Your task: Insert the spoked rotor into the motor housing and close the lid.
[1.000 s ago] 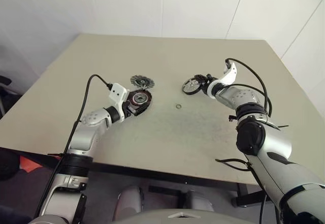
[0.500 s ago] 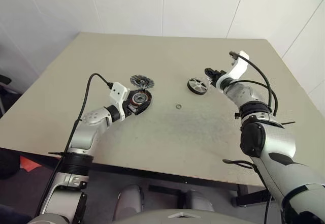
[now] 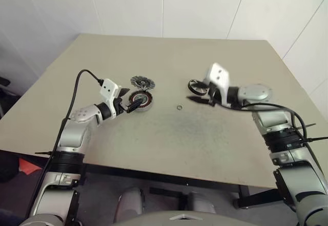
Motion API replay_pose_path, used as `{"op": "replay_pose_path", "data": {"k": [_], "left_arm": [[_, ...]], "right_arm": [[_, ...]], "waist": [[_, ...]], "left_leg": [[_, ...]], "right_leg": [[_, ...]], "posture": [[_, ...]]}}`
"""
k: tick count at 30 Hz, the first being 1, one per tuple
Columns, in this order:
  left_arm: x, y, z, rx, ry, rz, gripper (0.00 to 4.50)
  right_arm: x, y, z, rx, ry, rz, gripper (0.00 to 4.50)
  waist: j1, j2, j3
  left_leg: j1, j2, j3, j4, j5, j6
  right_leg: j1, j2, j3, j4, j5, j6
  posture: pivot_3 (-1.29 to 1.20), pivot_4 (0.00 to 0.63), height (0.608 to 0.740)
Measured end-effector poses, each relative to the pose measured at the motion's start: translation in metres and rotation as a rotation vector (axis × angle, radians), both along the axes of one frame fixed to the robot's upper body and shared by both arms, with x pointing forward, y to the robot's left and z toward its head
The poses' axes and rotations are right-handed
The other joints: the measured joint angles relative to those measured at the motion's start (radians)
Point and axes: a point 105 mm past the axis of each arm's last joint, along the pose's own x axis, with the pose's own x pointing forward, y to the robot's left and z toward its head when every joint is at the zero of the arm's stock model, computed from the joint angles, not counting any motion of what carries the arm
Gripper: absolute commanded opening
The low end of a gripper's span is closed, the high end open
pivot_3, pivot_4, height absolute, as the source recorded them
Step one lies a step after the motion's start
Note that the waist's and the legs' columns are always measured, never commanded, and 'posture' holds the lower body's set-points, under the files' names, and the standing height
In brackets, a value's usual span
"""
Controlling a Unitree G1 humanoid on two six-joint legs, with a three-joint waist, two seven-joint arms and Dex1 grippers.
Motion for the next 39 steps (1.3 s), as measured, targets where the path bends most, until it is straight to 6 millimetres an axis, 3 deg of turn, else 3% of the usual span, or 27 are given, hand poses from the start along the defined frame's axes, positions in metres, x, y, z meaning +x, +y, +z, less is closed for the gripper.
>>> {"op": "replay_pose_path", "data": {"k": [7, 12, 16, 19, 20, 27, 39], "left_arm": [[0.001, 0.011, -0.003, 0.083, -0.008, 0.001, 4.36], [-0.001, 0.023, -0.01, 0.164, -0.016, 0.028, 4.36], [-0.008, 0.03, -0.021, 0.187, 0.006, 0.044, 4.36], [-0.013, 0.034, -0.028, 0.203, 0.023, 0.058, 4.36], [-0.015, 0.036, -0.03, 0.211, 0.026, 0.065, 4.36], [-0.023, 0.037, -0.034, 0.23, 0.025, 0.076, 4.36], [-0.026, 0.03, -0.031, 0.22, 0.012, 0.084, 4.36]], "right_arm": [[0.014, 0.049, 0.015, -0.089, -0.144, 0.163, 2.5], [0.024, 0.085, 0.008, -0.119, -0.144, 0.247, 2.5], [0.021, 0.105, -0.009, -0.16, -0.093, 0.313, 3.35], [0.022, 0.115, -0.029, -0.198, -0.067, 0.316, 4.38], [0.023, 0.118, -0.034, -0.205, -0.066, 0.308, 4.48], [0.034, 0.137, -0.035, -0.218, -0.113, 0.273, 4.48], [0.036, 0.146, -0.046, -0.249, -0.076, 0.238, 4.48]], "waist": [[0.0, -0.001, 0.0], [-0.004, -0.002, -0.001], [-0.004, -0.002, -0.001], [-0.004, -0.002, -0.001], [-0.005, -0.002, -0.001], [-0.007, -0.002, -0.001], [-0.025, -0.002, -0.001]], "left_leg": [[0.002, 0.0, 0.0, 0.0, 0.001, -0.002], [0.003, 0.001, -0.001, 0.0, 0.0, -0.001], [0.001, 0.001, -0.001, -0.001, -0.001, 0.0], [-0.004, 0.001, -0.001, 0.0, -0.001, 0.0], [-0.005, 0.001, -0.001, 0.0, -0.001, 0.001], [-0.001, 0.002, -0.001, 0.0, 0.0, -0.001], [0.002, 0.002, -0.001, 0.0, 0.002, -0.004]], "right_leg": [[0.003, 0.001, 0.001, 0.0, 0.001, -0.002], [0.003, 0.001, 0.001, 0.0, 0.001, -0.002], [0.002, 0.001, 0.0, 0.001, 0.001, -0.003], [-0.002, 0.001, 0.0, 0.001, 0.001, -0.003], [-0.003, 0.001, 0.0, 0.001, 0.001, -0.003], [-0.002, 0.001, 0.0, 0.004, 0.001, -0.003], [-0.003, 0.001, 0.001, 0.012, 0.0, -0.005]], "posture": [[0.0, 0.0, 0.74], [0.0, 0.0, 0.74], [0.0, 0.0, 0.74], [0.0, 0.0, 0.74], [0.0, 0.0, 0.74], [0.0, 0.0, 0.74], [0.0, 0.0, 0.74]]}}
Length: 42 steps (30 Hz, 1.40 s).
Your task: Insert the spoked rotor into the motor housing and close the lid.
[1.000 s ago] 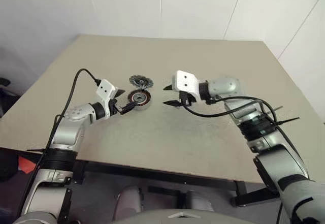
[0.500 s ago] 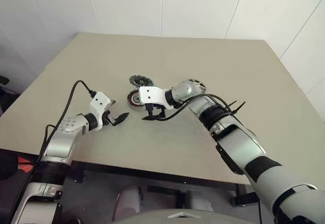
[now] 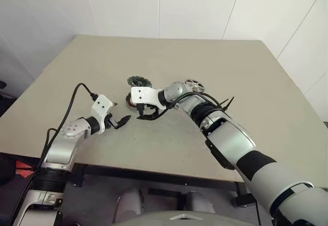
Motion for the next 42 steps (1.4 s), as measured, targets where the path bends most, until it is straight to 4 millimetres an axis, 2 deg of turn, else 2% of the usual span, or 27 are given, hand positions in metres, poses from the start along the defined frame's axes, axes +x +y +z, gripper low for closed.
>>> {"op": "replay_pose_path", "data": {"k": [3, 6, 11, 13, 15, 19, 22, 23, 27, 30, 35, 42], "left_arm": [[0.0, 0.0, 0.0, 0.0, -0.003, 0.002, 4.36], [0.001, 0.0, 0.0, 0.01, -0.008, 0.007, 4.36], [0.012, 0.0, 0.025, 0.165, -0.105, -0.058, 4.36], [0.014, 0.003, 0.038, 0.265, -0.162, -0.11, 4.36], [0.016, 0.006, 0.049, 0.373, -0.211, -0.169, 4.36], [0.022, 0.004, 0.056, 0.539, -0.26, -0.301, 4.36], [0.025, -0.003, 0.048, 0.628, -0.264, -0.404, 4.36], [0.029, -0.007, 0.042, 0.663, -0.259, -0.447, 4.36], [0.037, -0.016, 0.027, 0.74, -0.256, -0.538, 4.36], [0.048, -0.029, 0.026, 0.81, -0.288, -0.612, 4.36], [0.063, -0.042, 0.037, 0.9, -0.341, -0.698, 4.36], [0.066, -0.043, 0.042, 1.023, -0.357, -0.829, 4.36]], "right_arm": [[0.002, -0.003, -0.004, -0.015, -0.001, -0.02, 4.48], [0.006, -0.007, 0.002, -0.007, -0.014, -0.024, 4.48], [0.013, -0.02, 0.043, 0.111, -0.053, 0.005, 4.48], [0.014, -0.033, 0.059, 0.163, -0.075, 0.0, 4.48], [0.015, -0.056, 0.067, 0.199, -0.08, -0.04, 4.48], [0.007, -0.112, 0.065, 0.215, -0.062, -0.159, 4.48], [-0.002, -0.141, 0.067, 0.202, -0.066, -0.234, 4.48], [-0.005, -0.153, 0.072, 0.201, -0.081, -0.271, 4.48], [-0.004, -0.176, 0.095, 0.23, -0.142, -0.371, 4.48], [-0.004, -0.182, 0.104, 0.244, -0.173, -0.42, 4.48], [-0.005, -0.185, 0.106, 0.25, -0.18, -0.456, 4.48], [0.0, -0.189, 0.119, 0.266, -0.224, -0.488, 4.48]], "waist": [[-0.003, 0.0, 0.0], [-0.002, 0.0, 0.0], [0.0, -0.002, 0.001], [0.001, -0.002, 0.001], [0.007, -0.003, 0.001], [0.028, -0.003, 0.001], [0.029, -0.003, 0.001], [0.031, -0.003, 0.001], [0.023, -0.004, 0.001], [0.027, -0.004, 0.001], [0.031, -0.004, 0.001], [0.035, -0.004, 0.001]], "left_leg": [[0.0, 0.0, 0.0, 0.0, 0.0, 0.0], [0.0, 0.0, 0.0, 0.0, 0.0, 0.0], [-0.001, 0.0, 0.0, 0.001, 0.0, 0.0], [-0.001, 0.0, 0.0, 0.001, 0.0, 0.0], [-0.001, 0.0, 0.0, 0.001, 0.0, 0.0], [-0.001, -0.001, 0.0, 0.001, 0.0, 0.001], [-0.001, -0.001, 0.0, 0.001, 0.0, 0.0], [0.0, -0.001, 0.0, 0.001, 0.001, -0.001], [0.002, 0.0, 0.0, 0.001, 0.002, -0.004], [0.002, 0.0, -0.001, 0.001, 0.003, -0.005], [0.001, -0.001, -0.001, 0.001, 0.003, -0.004], [0.0, -0.001, -0.001, 0.001, 0.003, -0.004]], "right_leg": [[0.0, 0.0, 0.0, 0.0, 0.0, 0.0], [-0.001, 0.0, 0.0, 0.0, 0.0, 0.0], [-0.001, 0.0, 0.0, 0.001, 0.0, 0.0], [-0.001, 0.0, 0.0, 0.001, 0.0, 0.0], [0.0, 0.0, 0.0, 0.001, 0.0, 0.0], [0.0, 0.0, 0.001, 0.001, 0.0, 0.0], [-0.001, 0.0, 0.001, 0.001, 0.0, 0.0], [0.0, 0.0, 0.001, 0.001, 0.0, 0.0], [0.0, 0.001, 0.001, 0.002, 0.0, 0.0], [0.0, 0.001, 0.001, 0.003, 0.0, 0.0], [0.0, 0.001, 0.001, 0.002, 0.0, 0.0], [-0.001, 0.001, 0.001, 0.002, 0.0, 0.0]], "posture": [[0.0, 0.0, 0.74], [0.0, 0.0, 0.74], [0.0, 0.0, 0.74], [0.0, 0.0, 0.74], [0.0, 0.0, 0.74], [0.0, 0.0, 0.74], [0.0, 0.0, 0.74], [0.0, 0.0, 0.74], [0.0, 0.0, 0.74], [0.0, 0.0, 0.74], [0.0, 0.0, 0.74], [0.0, 0.0, 0.74]]}}
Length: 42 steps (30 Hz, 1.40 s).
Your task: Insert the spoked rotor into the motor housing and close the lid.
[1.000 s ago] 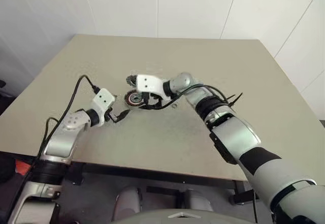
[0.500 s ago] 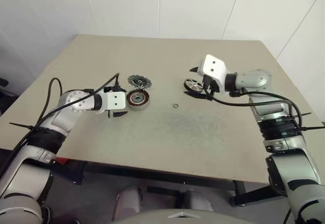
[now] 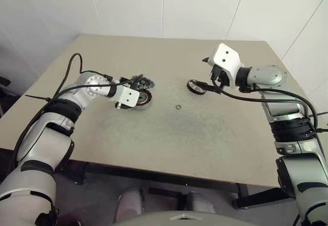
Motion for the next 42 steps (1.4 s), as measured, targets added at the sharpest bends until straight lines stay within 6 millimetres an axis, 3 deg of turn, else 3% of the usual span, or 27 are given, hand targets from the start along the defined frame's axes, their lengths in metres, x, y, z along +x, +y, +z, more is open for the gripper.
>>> {"op": "replay_pose_path", "data": {"k": [10, 14, 21, 29, 34, 42], "left_arm": [[-0.007, 0.001, 0.002, 0.146, 0.038, -0.124, 4.36], [-0.009, 0.002, 0.001, 0.177, 0.054, -0.136, 4.36], [-0.006, 0.009, -0.007, 0.241, 0.063, -0.113, 4.36], [-0.001, -0.009, -0.022, 0.243, 0.059, -0.111, 4.36], [0.005, -0.018, -0.017, 0.233, 0.03, -0.11, 4.36], [0.009, -0.017, -0.018, 0.28, 0.021, -0.105, 4.36]], "right_arm": [[0.009, -0.007, 0.011, -0.001, -0.026, -0.021, 4.48], [0.012, -0.008, 0.02, -0.001, -0.045, -0.023, 4.48], [0.014, -0.013, 0.019, -0.003, -0.034, -0.031, 4.48], [0.014, -0.013, 0.019, 0.007, -0.03, -0.028, 4.48], [0.014, -0.013, 0.019, 0.005, -0.035, -0.025, 4.48], [0.015, -0.015, 0.021, 0.006, -0.043, -0.037, 4.48]], "waist": [[0.005, 0.0, 0.0], [0.01, 0.0, 0.0], [0.022, 0.0, 0.0], [0.028, 0.0, 0.0], [0.03, -0.001, 0.0], [0.031, -0.001, 0.0]], "left_leg": [[0.0, 0.0, 0.0, 0.0, 0.0, 0.0], [0.0, 0.0, 0.0, 0.0, 0.0, 0.0], [0.0, 0.0, 0.0, 0.0, 0.0, 0.0], [-0.001, 0.0, 0.0, 0.0, 0.0, 0.0], [-0.001, 0.0, 0.0, 0.001, 0.0, 0.0], [-0.001, 0.0, 0.0, 0.001, 0.0, 0.001]], "right_leg": [[0.0, 0.0, 0.0, 0.0, 0.0, 0.0], [0.0, 0.0, 0.0, 0.0, 0.0, 0.0], [0.0, 0.0, 0.0, 0.001, 0.0, 0.0], [-0.001, 0.0, 0.0, 0.001, 0.0, 0.0], [0.0, 0.0, -0.001, 0.001, 0.0, 0.0], [0.0, 0.0, -0.001, 0.001, 0.0, 0.0]], "posture": [[0.0, 0.0, 0.74], [0.0, 0.0, 0.74], [0.0, 0.0, 0.74], [0.0, 0.0, 0.74], [0.0, 0.0, 0.74], [0.0, 0.0, 0.74]]}}
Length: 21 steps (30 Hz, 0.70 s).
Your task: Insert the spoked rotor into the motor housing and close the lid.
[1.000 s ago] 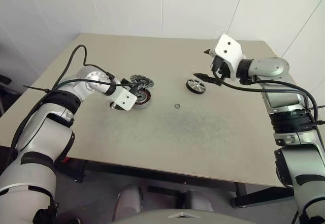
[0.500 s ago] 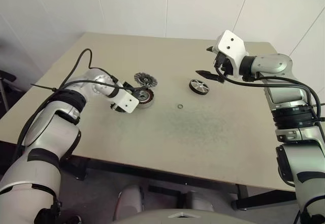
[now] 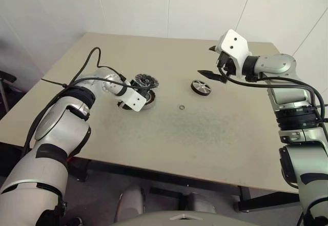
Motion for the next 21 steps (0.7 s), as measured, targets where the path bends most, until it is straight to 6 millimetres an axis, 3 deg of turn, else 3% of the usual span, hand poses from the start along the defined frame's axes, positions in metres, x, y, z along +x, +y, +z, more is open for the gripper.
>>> {"op": "replay_pose_path", "data": {"k": [14, 21], "left_arm": [[0.003, -0.012, -0.005, 0.026, -0.002, -0.006, 4.36], [0.009, -0.018, -0.013, 0.024, -0.012, 0.057, 4.36]], "right_arm": [[0.003, 0.0, 0.006, 0.014, -0.031, -0.022, 4.48], [0.003, 0.002, 0.006, 0.017, -0.034, -0.017, 4.48]], "waist": [[0.017, 0.0, 0.0], [0.021, 0.001, 0.0]], "left_leg": [[0.001, 0.0, 0.0, 0.003, -0.001, 0.001], [0.015, 0.0, -0.001, 0.003, -0.001, 0.001]], "right_leg": [[0.003, -0.001, 0.0, 0.001, 0.0, 0.0], [0.018, -0.002, -0.001, -0.001, -0.001, 0.002]], "posture": [[0.0, 0.0, 0.74], [0.0, 0.0, 0.74]]}}
